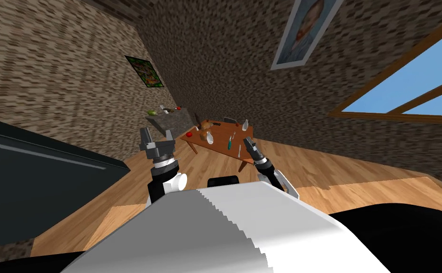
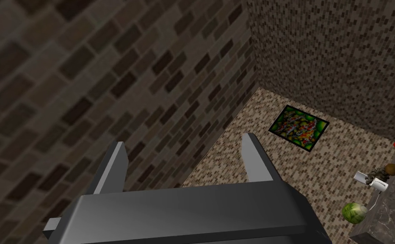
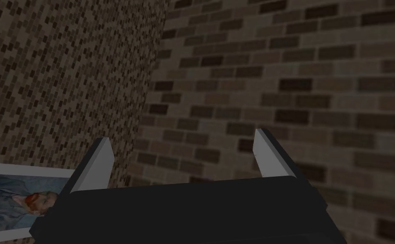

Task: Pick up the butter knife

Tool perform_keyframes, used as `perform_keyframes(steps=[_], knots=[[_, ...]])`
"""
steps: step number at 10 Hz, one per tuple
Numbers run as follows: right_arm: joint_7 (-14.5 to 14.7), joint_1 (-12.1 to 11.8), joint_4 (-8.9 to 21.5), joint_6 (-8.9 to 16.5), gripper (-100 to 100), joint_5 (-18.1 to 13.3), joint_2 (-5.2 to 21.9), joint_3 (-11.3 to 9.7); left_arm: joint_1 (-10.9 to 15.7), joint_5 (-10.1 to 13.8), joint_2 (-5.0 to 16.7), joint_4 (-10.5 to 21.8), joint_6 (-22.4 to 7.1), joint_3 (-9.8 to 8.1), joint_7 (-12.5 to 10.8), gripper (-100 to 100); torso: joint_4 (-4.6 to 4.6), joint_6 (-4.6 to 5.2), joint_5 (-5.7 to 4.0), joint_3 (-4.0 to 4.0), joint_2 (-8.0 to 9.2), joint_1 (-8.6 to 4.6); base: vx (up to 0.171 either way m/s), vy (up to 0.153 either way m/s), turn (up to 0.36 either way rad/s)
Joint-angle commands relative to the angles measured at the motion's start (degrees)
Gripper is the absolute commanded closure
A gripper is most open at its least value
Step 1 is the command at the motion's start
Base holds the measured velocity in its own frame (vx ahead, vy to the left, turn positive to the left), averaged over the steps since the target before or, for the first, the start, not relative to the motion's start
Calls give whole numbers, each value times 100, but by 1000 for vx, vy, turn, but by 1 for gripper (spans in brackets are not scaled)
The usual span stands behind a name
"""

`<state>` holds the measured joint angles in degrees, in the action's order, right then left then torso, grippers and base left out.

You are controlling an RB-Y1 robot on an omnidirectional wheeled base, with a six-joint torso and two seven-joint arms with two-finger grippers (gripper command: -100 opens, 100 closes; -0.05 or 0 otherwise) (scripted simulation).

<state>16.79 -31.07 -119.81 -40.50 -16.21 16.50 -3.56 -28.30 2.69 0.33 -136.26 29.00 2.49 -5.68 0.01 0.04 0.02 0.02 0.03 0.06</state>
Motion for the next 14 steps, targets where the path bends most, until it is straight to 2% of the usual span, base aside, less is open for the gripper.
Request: perform_keyframes(steps=[1,2,3,4,5,6,7,8,9,10,11,12,14], knots=[[185,-68,216,-90,-100,-286,178,-80,0,0,0,0,0,0,0,0,0,0,0,0,0,0,2,29,175],[185,-68,216,-90,-100,-337,178,-80,1,0,0,0,0,1,0,0,0,-4,0,0,-1,1,3,20,167],[348,-115,402,-145,-100,-551,332,-157,0,0,0,0,0,0,0,0,0,-2,0,0,-1,-1,5,23,318],[348,-115,402,-145,-100,-596,332,-157,1,0,0,0,0,1,0,0,0,-5,0,-1,-2,-1,4,11,124],[515,-160,594,-196,-100,-819,493,-236,0,0,0,0,0,0,0,0,0,0,-1,-1,-2,-4,4,23,262],[515,-160,594,-196,-100,-860,493,-236,1,0,0,0,0,0,0,0,-1,-4,-1,-1,-2,-1,7,16,128],[686,-204,793,-242,-100,-1093,660,-318,0,0,0,0,0,0,0,0,0,0,0,-1,-3,-3,9,23,259],[686,-204,793,-242,-100,-1127,660,-318,1,0,0,0,0,0,0,0,-1,-3,0,-2,-3,-2,9,11,163],[860,-245,1000,-280,-100,-1355,834,-401,0,0,0,0,0,0,0,0,-1,0,-1,-2,-3,-4,16,16,249],[860,-245,1000,-280,-100,-1397,834,-401,0,0,0,0,0,0,0,0,-1,-3,-1,-3,-6,-5,14,9,161],[1037,-282,1214,-310,-100,-1624,1012,-488,0,0,0,0,0,0,0,0,-1,1,-1,-3,-5,-6,17,16,329],[1037,-282,1214,-310,-100,-1669,1012,-488,1,0,0,0,0,0,0,0,-1,-3,0,-3,-5,-5,16,4,114],[1397,-345,1567,-345,-100,-2073,1378,-665,0,0,0,0,0,0,0,0,-1,-2,-1,-3,-5,-6,25,11,317]])
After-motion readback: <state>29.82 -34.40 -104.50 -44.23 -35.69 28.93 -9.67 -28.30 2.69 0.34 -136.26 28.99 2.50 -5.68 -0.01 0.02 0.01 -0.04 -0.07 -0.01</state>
